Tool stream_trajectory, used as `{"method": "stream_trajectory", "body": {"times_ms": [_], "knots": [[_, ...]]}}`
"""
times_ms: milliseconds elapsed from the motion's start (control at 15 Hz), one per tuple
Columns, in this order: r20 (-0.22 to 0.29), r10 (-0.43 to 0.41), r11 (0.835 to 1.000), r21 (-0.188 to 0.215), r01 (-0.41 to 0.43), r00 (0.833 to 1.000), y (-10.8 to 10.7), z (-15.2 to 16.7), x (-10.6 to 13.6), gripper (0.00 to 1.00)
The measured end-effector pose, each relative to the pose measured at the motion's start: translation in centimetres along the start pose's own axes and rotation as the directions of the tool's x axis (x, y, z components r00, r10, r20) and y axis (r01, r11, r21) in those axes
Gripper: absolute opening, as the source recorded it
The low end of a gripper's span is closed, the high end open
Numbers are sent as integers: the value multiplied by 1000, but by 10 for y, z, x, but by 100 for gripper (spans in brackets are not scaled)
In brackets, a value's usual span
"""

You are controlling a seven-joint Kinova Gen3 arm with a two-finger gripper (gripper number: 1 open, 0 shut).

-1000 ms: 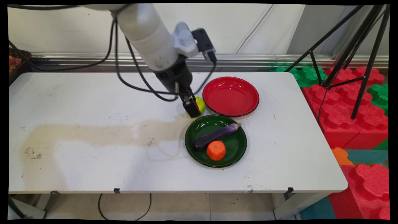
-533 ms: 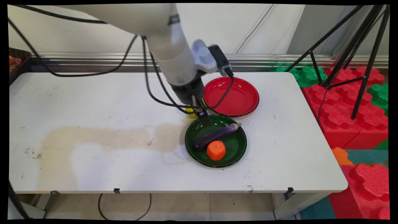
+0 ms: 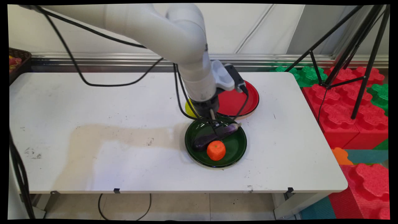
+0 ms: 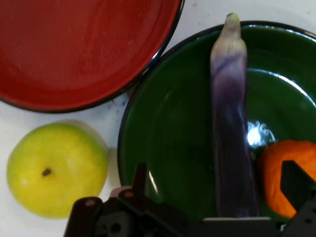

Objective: Pick up the eggplant from the green plate, then place the picked object on the table

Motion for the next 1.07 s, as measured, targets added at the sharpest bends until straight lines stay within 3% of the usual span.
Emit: {"method": "stream_trajectory", "body": {"times_ms": [600,667,1067], "knots": [[-26,-52,998,-22,51,998,7,64,22,100],[-32,-56,998,-24,55,998,8,68,24,0],[-42,-60,998,-37,58,997,11,77,26,0]]}}
